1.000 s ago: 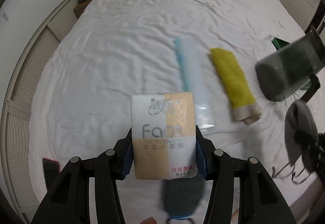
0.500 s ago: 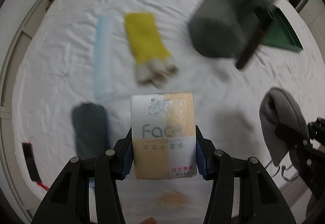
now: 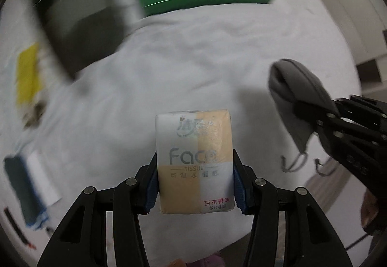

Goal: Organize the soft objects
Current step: 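Lift the tissue pack and grey cloth and carry both over the green tray, then open the left tool over the tray while the right tool releases the grey cloth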

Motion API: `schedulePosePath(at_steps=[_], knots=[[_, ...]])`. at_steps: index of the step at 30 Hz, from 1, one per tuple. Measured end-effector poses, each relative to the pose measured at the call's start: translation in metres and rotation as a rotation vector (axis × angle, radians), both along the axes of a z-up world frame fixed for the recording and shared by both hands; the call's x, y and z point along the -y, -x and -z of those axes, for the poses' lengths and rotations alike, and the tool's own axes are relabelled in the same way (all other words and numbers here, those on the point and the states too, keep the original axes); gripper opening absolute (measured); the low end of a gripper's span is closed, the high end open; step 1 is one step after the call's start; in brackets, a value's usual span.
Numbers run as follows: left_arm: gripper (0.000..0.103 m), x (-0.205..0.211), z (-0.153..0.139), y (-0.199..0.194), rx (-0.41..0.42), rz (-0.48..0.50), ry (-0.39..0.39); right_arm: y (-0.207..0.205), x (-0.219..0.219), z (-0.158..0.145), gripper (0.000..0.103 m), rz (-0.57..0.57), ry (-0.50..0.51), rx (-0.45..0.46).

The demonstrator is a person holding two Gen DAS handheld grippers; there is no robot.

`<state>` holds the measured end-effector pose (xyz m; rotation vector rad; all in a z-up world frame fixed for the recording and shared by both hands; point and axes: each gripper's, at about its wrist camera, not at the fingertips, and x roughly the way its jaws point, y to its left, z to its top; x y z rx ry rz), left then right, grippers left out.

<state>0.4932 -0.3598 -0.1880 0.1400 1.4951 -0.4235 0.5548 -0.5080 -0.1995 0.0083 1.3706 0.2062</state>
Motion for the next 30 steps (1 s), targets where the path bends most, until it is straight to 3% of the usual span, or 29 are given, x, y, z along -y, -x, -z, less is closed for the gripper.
schedulePosePath(at_steps=[4, 9, 13, 17, 24, 30], knots=[[0.046, 0.056, -0.012, -0.018, -0.005, 0.041, 0.110, -0.015, 0.045, -0.019, 0.013, 0.080, 0.065, 0.043], [0.046, 0.092, -0.035, -0.059, 0.093, 0.005, 0.164, -0.049, 0.079, -0.048, 0.013, 0.138, 0.096, 0.151], [0.046, 0.094, -0.050, -0.111, 0.238, -0.083, 0.116, -0.087, 0.087, -0.068, 0.013, 0.147, 0.081, 0.251], [0.046, 0.078, -0.056, -0.161, 0.324, -0.213, 0.056, -0.132, 0.084, -0.080, 0.014, 0.127, 0.050, 0.351], [0.046, 0.063, -0.014, -0.236, 0.363, -0.313, -0.037, -0.210, 0.072, -0.061, 0.015, 0.086, -0.004, 0.437], [0.046, 0.057, 0.022, -0.267, 0.337, -0.362, -0.089, -0.246, 0.062, -0.019, 0.015, 0.055, 0.015, 0.383]])
